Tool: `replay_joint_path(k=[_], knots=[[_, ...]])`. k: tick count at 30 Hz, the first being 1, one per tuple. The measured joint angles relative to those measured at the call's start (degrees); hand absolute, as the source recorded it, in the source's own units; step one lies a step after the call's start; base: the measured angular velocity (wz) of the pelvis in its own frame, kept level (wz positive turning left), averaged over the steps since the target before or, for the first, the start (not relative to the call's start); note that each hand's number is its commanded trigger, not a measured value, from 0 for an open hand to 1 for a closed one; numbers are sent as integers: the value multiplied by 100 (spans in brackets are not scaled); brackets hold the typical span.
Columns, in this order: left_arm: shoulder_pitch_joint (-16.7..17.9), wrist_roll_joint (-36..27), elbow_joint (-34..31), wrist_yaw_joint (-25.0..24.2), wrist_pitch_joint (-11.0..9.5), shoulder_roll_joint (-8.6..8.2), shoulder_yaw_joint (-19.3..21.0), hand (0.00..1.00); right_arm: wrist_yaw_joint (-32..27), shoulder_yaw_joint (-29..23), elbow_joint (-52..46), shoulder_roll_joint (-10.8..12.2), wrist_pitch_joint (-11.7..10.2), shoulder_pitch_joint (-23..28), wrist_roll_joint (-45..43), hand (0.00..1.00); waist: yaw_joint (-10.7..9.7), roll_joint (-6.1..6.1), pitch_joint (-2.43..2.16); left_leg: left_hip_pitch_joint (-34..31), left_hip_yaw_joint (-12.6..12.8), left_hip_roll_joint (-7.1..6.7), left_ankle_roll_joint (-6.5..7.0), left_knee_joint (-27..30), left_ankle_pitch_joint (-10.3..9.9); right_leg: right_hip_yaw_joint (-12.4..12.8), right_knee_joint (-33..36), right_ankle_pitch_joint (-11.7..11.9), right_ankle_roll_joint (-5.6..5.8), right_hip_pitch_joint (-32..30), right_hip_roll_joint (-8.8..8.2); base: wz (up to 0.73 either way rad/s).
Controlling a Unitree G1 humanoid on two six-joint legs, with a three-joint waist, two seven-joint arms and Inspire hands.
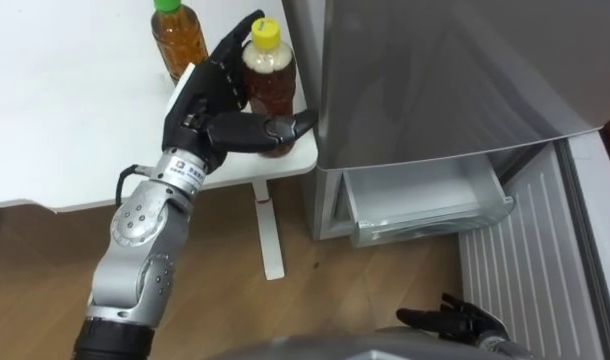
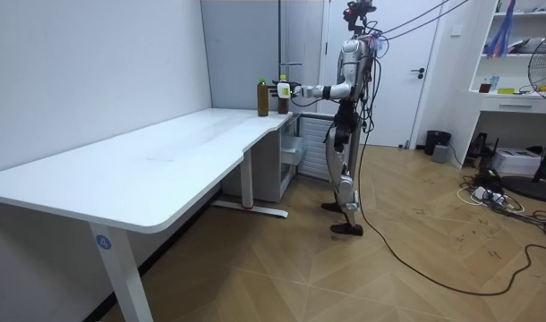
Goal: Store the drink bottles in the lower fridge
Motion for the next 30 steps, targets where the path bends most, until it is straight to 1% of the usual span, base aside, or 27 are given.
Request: replay_joint_path(k=[1,8,12,15,19,20,23,27,30], knots=[[0,0,0,2,0,2,0,100,-4,1,0,0,-2,0,0,0,0,2,1,0,0,0,0,0,0,0,-1,0,0,0,0,0],[0,5,8,6,0,23,-11,100,0,-2,-1,-4,-3,-5,-3,0,-8,14,20,-1,0,1,0,-13,0,1,-3,0,0,-2,1,0],[-5,227,24,-6,-10,55,-93,100,1,0,0,-11,-2,-17,-4,0,-13,13,20,-1,-3,3,0,-27,0,-10,-5,0,0,-3,2,0],[2,248,48,-126,0,86,-142,100,1,1,1,-12,-1,-22,-4,0,-12,1,33,-1,-4,3,0,-33,0,-17,-7,0,0,-5,2,0],[2,257,52,-151,6,95,-155,100,1,3,0,-12,-1,-26,-4,0,-15,0,34,-2,-4,5,0,-39,0,-22,-8,0,0,-7,2,0],[3,299,59,-151,19,109,-166,100,1,2,1,-12,-1,-26,-4,0,-15,-1,35,-2,-3,5,0,-40,0,-24,-8,0,0,-7,3,0],[62,630,67,-217,217,229,-267,100,1,3,0,-11,-1,-33,-4,0,-16,-6,40,-7,-4,6,0,-41,0,-27,-9,0,0,-13,3,0],[85,810,95,-224,355,247,-306,100,2,25,-13,-11,-2,-33,-3,0,-14,-3,38,-49,-4,5,0,-35,0,-26,-8,0,0,-51,1,0],[85,810,95,-208,357,247,-301,100,1,48,-13,-18,-10,-32,-1,0,-15,12,31,-96,-6,5,0,2,0,-26,-8,0,0,-81,0,0]])
